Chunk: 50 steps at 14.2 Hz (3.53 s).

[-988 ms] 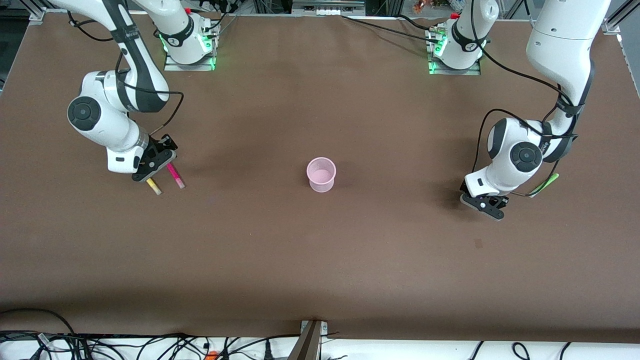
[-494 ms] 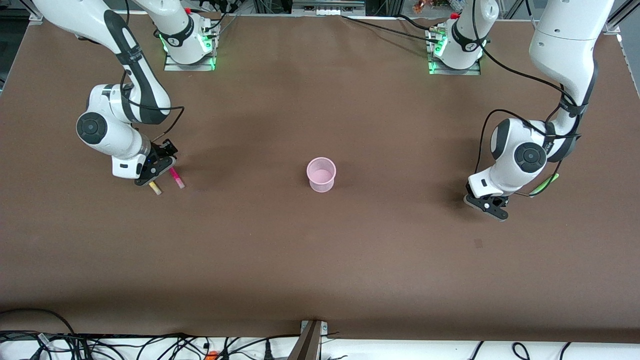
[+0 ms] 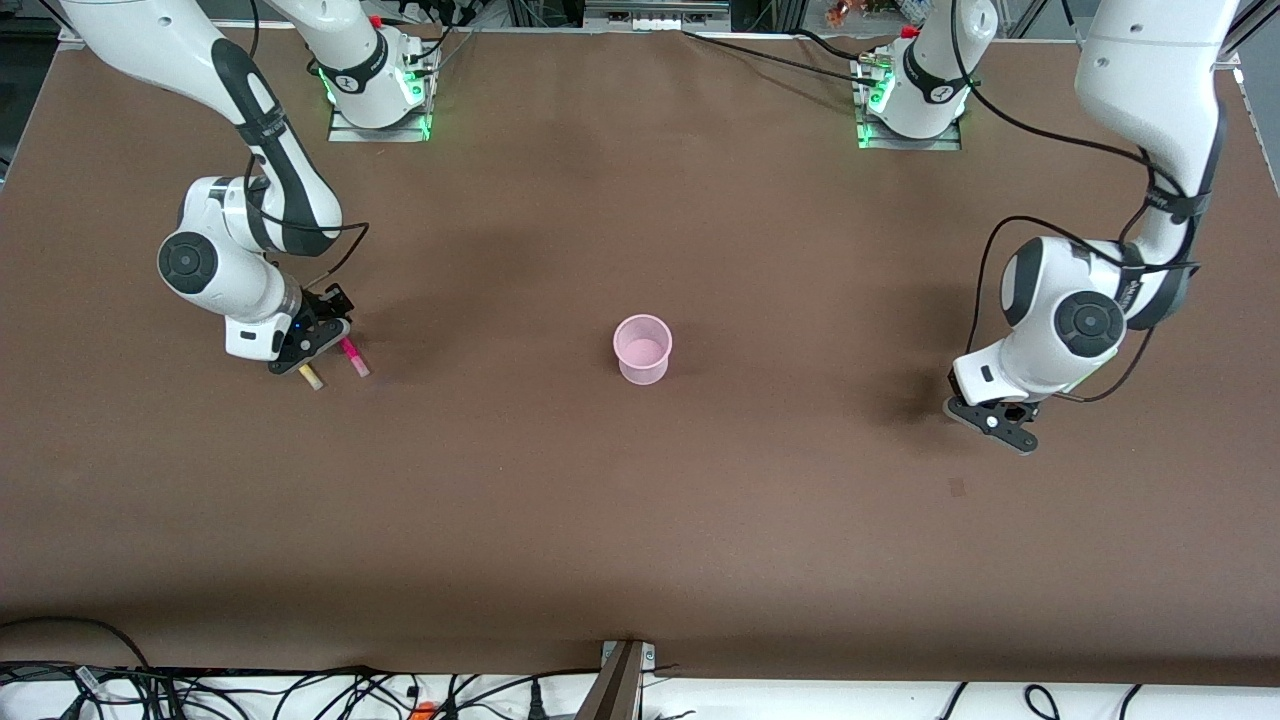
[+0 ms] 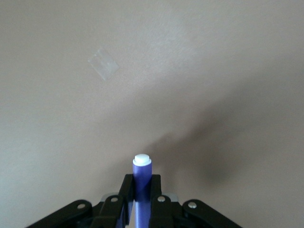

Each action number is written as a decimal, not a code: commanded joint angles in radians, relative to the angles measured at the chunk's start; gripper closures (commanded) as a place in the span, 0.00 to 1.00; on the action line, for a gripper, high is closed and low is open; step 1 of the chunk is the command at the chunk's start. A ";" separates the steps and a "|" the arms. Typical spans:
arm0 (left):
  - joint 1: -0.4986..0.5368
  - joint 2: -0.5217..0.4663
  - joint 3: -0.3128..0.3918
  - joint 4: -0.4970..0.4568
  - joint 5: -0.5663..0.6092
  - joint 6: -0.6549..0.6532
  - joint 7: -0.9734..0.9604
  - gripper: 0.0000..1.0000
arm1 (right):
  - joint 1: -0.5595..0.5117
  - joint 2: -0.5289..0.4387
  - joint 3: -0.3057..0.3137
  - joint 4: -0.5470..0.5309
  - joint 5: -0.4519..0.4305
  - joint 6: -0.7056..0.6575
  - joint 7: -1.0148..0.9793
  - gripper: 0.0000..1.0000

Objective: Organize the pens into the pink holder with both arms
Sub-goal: 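Grasp the pink marker with the right gripper while the left gripper grasps the blue marker, then carry the blue marker with the left gripper over the pink holder, then drop the blue marker into the holder while the right gripper lifts the pink marker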

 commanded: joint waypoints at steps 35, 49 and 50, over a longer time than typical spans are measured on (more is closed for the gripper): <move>-0.206 0.238 -0.389 0.324 -1.383 -0.019 1.663 1.00 | 0.009 -0.199 0.076 0.093 -0.007 -0.195 0.043 1.00; -0.183 0.209 -0.384 0.309 -1.311 -0.113 1.445 0.00 | 0.269 -0.192 0.108 0.544 -0.181 -0.700 0.154 1.00; -0.176 0.184 -0.386 0.308 -1.265 -0.117 1.354 0.00 | 0.307 -0.180 0.108 0.580 -0.198 -0.723 0.188 1.00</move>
